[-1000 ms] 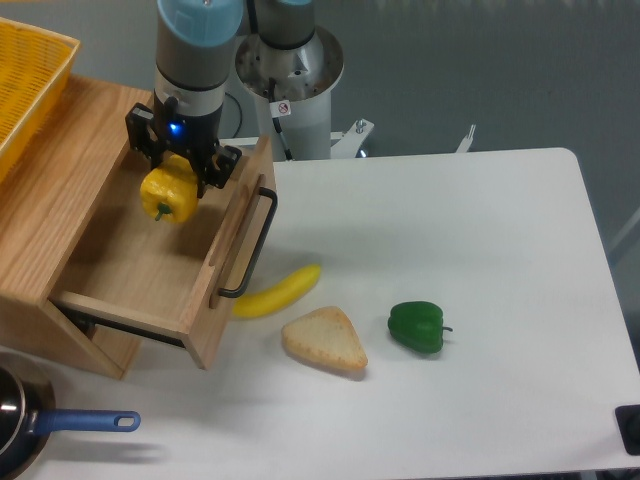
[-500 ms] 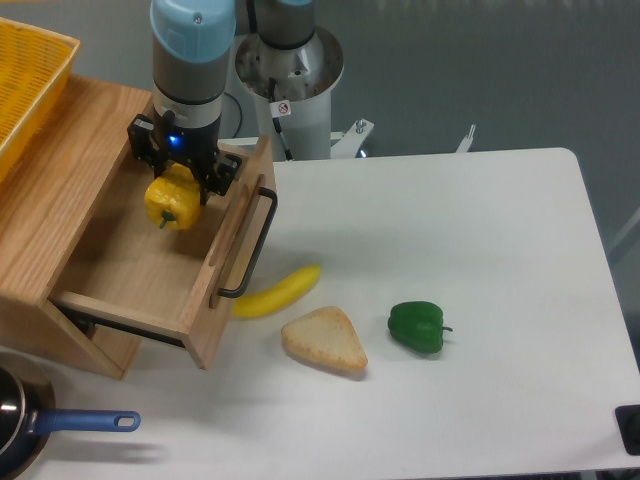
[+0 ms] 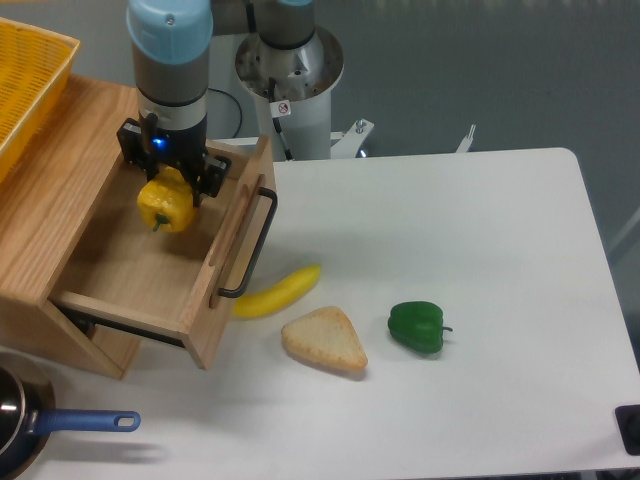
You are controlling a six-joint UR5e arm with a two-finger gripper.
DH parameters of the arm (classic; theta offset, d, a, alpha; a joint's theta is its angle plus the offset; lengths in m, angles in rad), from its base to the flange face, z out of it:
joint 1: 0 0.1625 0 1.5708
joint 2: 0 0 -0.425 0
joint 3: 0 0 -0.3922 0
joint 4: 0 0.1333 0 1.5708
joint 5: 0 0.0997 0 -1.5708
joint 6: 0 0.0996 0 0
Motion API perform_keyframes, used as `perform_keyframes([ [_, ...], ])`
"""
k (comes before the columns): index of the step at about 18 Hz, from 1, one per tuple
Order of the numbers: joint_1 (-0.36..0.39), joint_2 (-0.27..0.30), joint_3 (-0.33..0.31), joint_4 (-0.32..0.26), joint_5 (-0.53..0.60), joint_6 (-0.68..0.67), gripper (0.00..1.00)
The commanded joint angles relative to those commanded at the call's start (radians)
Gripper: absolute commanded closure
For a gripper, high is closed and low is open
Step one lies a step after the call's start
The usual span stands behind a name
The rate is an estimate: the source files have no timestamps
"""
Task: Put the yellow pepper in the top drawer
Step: 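Lower the yellow pepper into the drawer interior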
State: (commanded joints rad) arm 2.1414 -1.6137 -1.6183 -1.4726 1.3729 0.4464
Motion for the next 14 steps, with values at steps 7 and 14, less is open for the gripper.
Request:
perform_keyframes([
  [7,-0.003,-0.008,-0.003,0.0,0.0,0.0,0.84],
  [14,-0.003,-0.021,-0.002,0.0,0.0,0.0,0.83],
])
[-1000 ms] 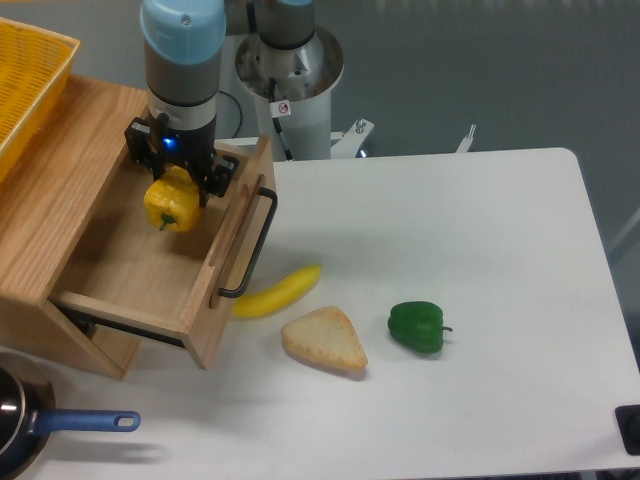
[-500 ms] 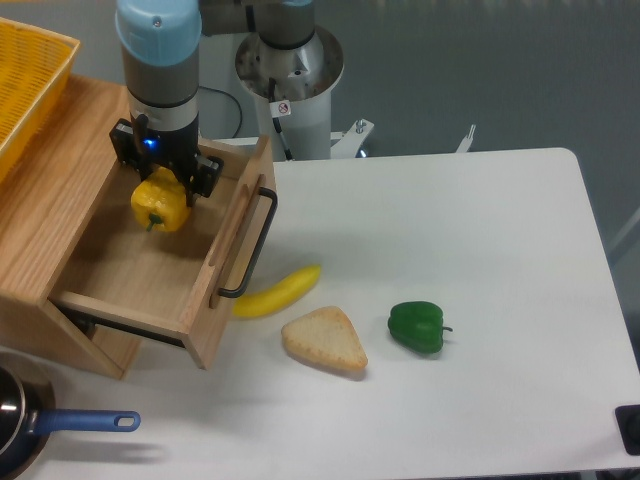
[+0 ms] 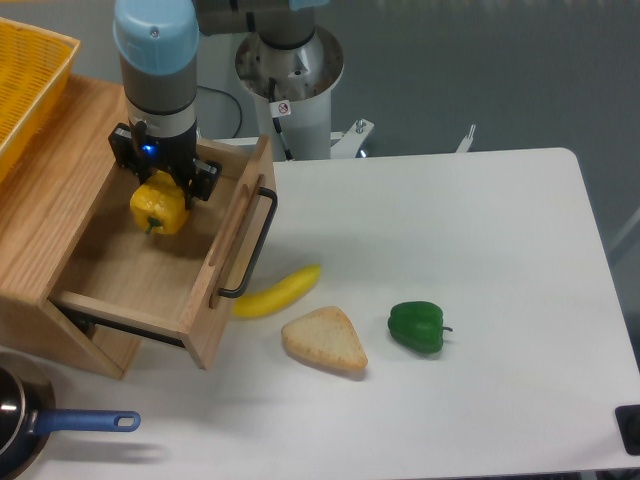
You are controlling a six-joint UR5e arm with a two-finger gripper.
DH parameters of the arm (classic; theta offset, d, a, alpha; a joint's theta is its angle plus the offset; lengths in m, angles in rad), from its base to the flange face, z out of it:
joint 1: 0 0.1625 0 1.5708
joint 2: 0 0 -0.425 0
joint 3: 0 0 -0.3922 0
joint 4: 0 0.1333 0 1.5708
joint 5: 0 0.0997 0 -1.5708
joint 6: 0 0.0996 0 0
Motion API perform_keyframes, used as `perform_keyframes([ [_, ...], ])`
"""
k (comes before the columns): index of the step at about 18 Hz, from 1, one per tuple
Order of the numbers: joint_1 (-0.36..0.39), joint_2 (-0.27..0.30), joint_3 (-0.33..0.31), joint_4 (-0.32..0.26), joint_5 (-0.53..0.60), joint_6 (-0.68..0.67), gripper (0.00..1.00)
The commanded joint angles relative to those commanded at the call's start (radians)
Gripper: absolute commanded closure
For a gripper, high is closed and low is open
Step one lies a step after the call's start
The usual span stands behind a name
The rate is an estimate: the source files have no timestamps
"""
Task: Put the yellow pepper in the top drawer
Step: 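Lower the yellow pepper into the drawer interior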
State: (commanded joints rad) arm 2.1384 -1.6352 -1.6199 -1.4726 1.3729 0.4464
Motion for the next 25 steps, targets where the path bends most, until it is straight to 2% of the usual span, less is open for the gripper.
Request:
perform_keyframes([
  [10,0.0,0.0,-0.02,0.0,0.003,0.005,0.81],
  [13,0.0,0.002,-0.02,0.0,0.003,0.005,0.74],
  [16,0.0,0.003,-0.02,0.0,0.003,0.005,0.61],
  [25,0.0,0.002,-0.02,0.0,0.003,0.006,0.4],
])
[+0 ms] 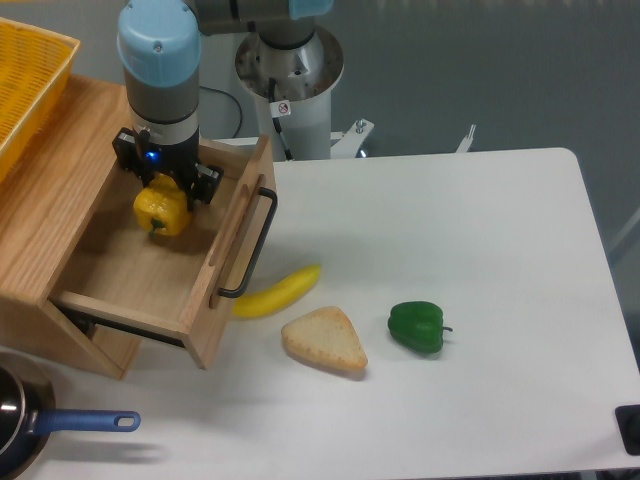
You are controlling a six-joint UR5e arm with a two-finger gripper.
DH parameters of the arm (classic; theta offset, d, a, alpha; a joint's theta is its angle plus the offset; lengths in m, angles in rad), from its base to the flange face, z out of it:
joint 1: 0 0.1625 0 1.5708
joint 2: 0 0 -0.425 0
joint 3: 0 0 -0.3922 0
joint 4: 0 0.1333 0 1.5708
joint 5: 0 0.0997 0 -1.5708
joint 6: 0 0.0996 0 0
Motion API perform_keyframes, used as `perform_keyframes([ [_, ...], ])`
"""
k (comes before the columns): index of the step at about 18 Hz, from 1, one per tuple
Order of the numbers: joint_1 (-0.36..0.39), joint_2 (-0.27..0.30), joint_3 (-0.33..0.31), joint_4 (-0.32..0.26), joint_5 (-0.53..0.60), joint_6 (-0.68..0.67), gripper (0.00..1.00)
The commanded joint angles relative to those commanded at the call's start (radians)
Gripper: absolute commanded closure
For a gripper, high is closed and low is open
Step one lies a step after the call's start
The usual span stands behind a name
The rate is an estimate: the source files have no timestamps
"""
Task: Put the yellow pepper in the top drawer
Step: 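Lower the yellow pepper into the drawer interior, then open the gripper to release the pepper and raise it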
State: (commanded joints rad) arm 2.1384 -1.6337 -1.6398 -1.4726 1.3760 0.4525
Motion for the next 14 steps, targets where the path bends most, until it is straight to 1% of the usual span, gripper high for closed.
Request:
perform_keyframes([
  [2,0.0,-0.002,0.0,0.002,0.006,0.002,0.36],
  [3,0.0,-0.003,0.0,0.002,0.006,0.002,0.33],
  [6,0.0,-0.003,0.0,0.002,0.008,0.002,0.28],
  [9,0.0,-0.002,0.0,0.002,0.008,0.003,0.27],
  [13,0.0,-0.002,0.0,0.002,0.008,0.003,0.18],
  [14,0.0,-0.002,0.002,0.002,0.008,0.003,0.17],
])
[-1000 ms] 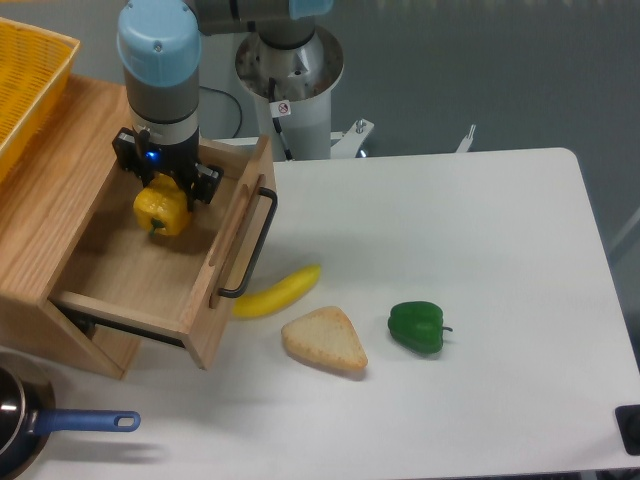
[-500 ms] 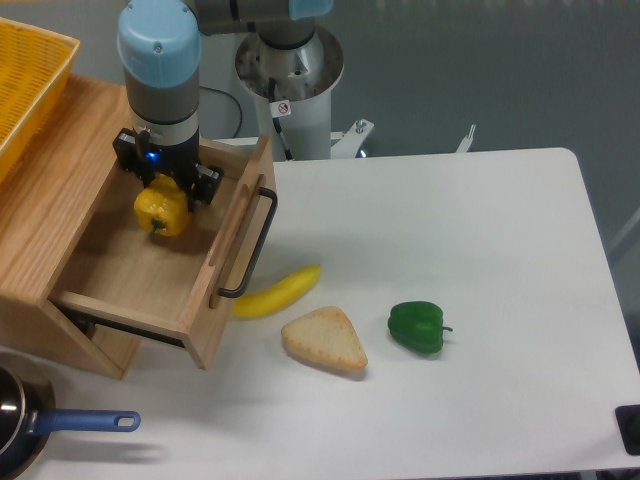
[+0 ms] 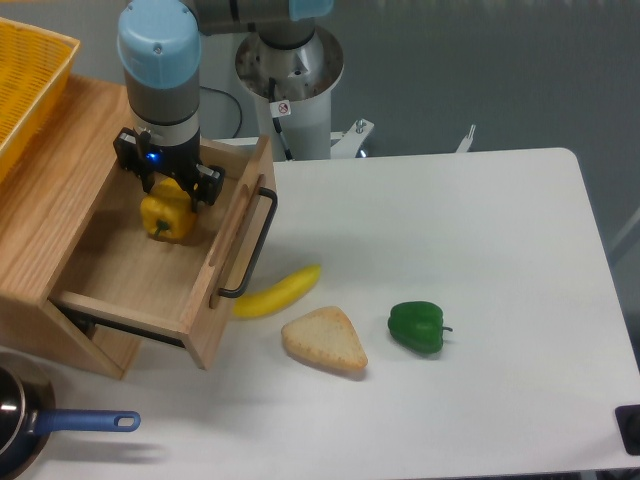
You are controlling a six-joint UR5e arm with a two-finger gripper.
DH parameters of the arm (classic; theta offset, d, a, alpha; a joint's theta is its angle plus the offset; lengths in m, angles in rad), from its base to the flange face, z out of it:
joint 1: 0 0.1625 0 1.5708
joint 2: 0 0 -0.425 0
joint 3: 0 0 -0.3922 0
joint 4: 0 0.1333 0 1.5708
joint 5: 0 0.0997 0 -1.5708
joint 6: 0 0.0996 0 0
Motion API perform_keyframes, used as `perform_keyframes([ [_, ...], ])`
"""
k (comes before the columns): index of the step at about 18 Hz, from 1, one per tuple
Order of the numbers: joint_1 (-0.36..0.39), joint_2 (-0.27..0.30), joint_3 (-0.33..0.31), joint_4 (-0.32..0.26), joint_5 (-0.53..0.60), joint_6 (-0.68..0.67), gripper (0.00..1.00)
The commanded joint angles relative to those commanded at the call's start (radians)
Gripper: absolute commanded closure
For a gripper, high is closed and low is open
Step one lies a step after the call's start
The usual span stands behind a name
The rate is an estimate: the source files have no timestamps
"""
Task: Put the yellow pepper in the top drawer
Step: 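Open the gripper to release the pepper and raise it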
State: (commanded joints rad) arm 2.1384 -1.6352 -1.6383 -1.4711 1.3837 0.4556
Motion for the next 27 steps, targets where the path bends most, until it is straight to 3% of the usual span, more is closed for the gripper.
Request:
perform_keyframes([
  [17,0.017,0.067,0.017,0.002,-0.002,0.003,0.17],
  [21,0.037,0.087,0.028,0.003,-0.003,0.005,0.13],
  [27,0.155,0.118,0.031,0.002,-0.009,0.048,0.06],
])
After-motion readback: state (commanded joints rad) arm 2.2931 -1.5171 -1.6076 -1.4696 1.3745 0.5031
